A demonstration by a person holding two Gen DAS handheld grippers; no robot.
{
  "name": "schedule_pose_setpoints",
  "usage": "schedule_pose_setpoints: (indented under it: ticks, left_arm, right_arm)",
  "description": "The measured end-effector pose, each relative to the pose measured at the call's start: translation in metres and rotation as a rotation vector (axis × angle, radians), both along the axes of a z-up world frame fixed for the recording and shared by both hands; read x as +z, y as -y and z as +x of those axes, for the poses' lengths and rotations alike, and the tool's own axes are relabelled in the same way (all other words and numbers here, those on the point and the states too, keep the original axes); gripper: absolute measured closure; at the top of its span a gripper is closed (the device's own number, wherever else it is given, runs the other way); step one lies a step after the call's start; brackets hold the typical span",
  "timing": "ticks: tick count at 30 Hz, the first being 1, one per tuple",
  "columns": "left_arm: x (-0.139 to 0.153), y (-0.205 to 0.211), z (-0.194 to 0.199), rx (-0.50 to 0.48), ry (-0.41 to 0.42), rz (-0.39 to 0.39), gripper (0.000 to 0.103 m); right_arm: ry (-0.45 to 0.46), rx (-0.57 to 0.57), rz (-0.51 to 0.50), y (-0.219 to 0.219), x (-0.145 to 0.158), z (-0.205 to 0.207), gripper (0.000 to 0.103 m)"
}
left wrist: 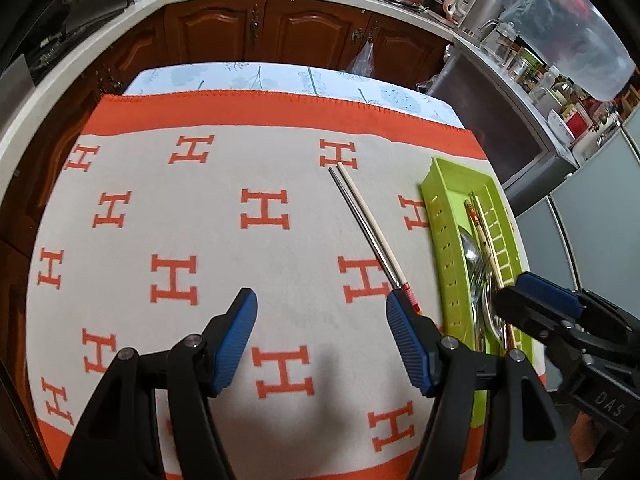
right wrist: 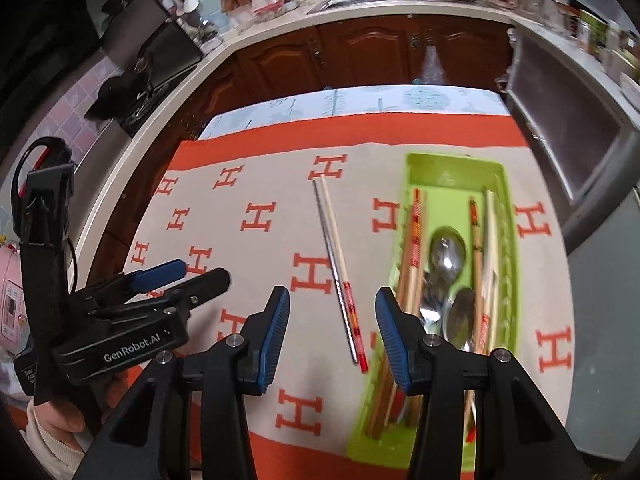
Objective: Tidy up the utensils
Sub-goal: 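Move both open grippers back over the last steel and white chopsticks, then grasp the red-banded white chopstick with the right gripper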
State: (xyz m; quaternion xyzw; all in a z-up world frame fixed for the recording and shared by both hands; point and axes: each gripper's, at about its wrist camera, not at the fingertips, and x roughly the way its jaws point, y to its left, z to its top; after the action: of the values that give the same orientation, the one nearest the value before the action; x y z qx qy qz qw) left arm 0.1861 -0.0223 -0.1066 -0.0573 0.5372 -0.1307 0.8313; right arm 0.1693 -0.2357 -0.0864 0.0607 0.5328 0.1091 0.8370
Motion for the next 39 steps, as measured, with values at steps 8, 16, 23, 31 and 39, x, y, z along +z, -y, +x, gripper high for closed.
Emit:
schedule_pose_setpoints:
  ticks: [8,16,23,31,39]
  left_arm:
    - [-0.016,-0.004,0.036,0.023,-0.055,-0.005,0.053]
    - [-0.033,-0.018,0.065,0.071,-0.099,-0.001,0.066]
    - [-0.046,-0.023,0.075,0.088,-0.132,-0.021,0.067]
    - [-0.055,-0.014,0.081,0.083,-0.168,-0.057,0.067]
    - [-0.057,-0.005,0.081,0.072,-0.184,-0.064,0.067]
  right_arm:
    - [-0.114,0.056,-0.015,-0.029,-0.032,0.068,0.077]
    - [-0.222,0.072,-0.093,-0.05,-0.085,0.122,0.088]
    - [-0.305,0.068,-0.144,-0.048,-0.126,0.145,0.092]
    - [-0.338,0.049,-0.071,-0.042,-0.134,0.146,0.1]
    - [-0.371,-0.036,0.021,-0.034,-0.135,0.128,0.103]
